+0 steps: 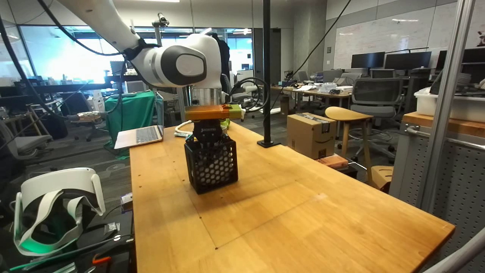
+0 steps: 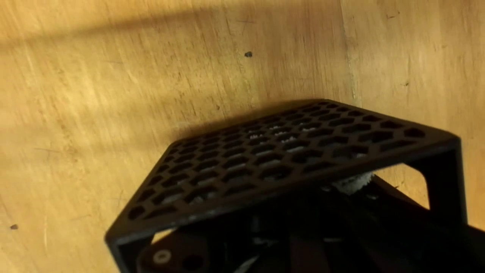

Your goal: Pick the cloth and put it in the black box

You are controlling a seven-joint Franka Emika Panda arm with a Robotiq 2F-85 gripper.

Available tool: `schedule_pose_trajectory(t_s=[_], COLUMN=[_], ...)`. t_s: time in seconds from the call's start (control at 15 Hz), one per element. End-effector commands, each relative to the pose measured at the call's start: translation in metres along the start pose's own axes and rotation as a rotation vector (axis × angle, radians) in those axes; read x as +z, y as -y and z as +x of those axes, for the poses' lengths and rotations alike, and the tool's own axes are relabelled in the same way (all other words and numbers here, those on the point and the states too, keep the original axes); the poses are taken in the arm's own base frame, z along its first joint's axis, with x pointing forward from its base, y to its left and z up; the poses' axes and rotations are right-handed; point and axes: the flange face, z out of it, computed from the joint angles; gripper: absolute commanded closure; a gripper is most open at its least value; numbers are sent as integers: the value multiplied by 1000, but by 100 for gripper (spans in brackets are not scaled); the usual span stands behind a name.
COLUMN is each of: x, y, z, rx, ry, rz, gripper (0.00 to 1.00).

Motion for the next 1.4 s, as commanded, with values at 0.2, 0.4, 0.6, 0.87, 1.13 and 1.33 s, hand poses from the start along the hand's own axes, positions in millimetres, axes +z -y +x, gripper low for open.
schedule_pose_trajectory(t_s=[0.2,0.4,0.6,0.87,1.13,1.33], x=[-65,-95,-111,-114,-112,-106], y=[22,34,44,57,66,68], z=[10,18,26,44,57,57], rx=[27,25,28,14,5,9], ry=[104,148,141,94,52,37], rz=[-146,-209,-234,-257,-252,-236], gripper=[99,99,99,99,99,99])
